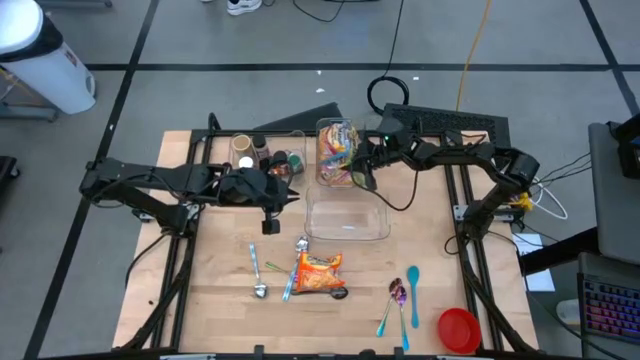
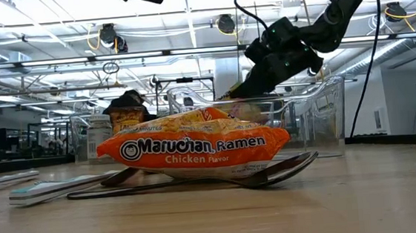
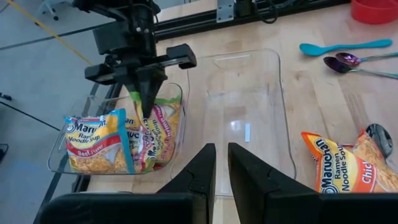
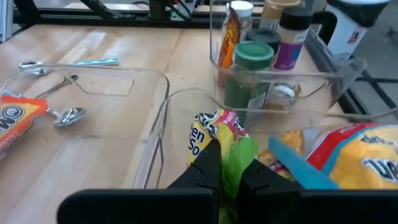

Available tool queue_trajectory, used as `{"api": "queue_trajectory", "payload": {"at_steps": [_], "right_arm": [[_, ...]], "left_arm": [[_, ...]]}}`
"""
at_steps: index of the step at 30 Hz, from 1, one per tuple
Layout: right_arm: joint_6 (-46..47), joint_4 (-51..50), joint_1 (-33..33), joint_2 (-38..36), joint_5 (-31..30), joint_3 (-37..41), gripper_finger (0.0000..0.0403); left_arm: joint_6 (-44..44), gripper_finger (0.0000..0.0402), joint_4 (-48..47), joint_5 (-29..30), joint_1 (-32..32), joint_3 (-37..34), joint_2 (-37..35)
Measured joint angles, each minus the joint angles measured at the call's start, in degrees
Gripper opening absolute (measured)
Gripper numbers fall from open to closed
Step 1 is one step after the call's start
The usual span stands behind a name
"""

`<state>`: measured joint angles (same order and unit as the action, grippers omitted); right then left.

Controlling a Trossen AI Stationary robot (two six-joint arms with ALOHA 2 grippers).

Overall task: Pick & Place Food Item
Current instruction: Put the green noodle pack into the top right transparent container

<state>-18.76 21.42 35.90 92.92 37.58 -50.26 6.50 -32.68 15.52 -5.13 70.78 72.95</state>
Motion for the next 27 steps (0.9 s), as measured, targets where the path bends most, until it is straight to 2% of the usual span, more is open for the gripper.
{"api": "queue_trajectory", "payload": {"at_steps": [9, 12, 22, 27], "right_arm": [[0.0, -4.1, 0.0, -0.1, -0.2, 0.0, 0.0005], [0.0, -4.4, -0.3, -0.1, -3.4, 0.0, 0.0021], [0.0, -8.4, -2.3, -2.7, -11.7, 0.0, 0.0155], [0.0, -12.4, -4.6, -6.4, -20.4, 0.1, 0.02]], "left_arm": [[0.0, 0.0051, 0.0, 0.0, 0.0, 0.0, 0.0], [0.0, 0.0051, 0.0, 0.0, 0.0, 0.0, 0.0], [0.1, 0.0051, -0.1, 0.0, 0.0, 0.0, 0.0], [0.1, 0.0051, -0.1, 0.0, 0.0, 0.0, 0.0]]}}
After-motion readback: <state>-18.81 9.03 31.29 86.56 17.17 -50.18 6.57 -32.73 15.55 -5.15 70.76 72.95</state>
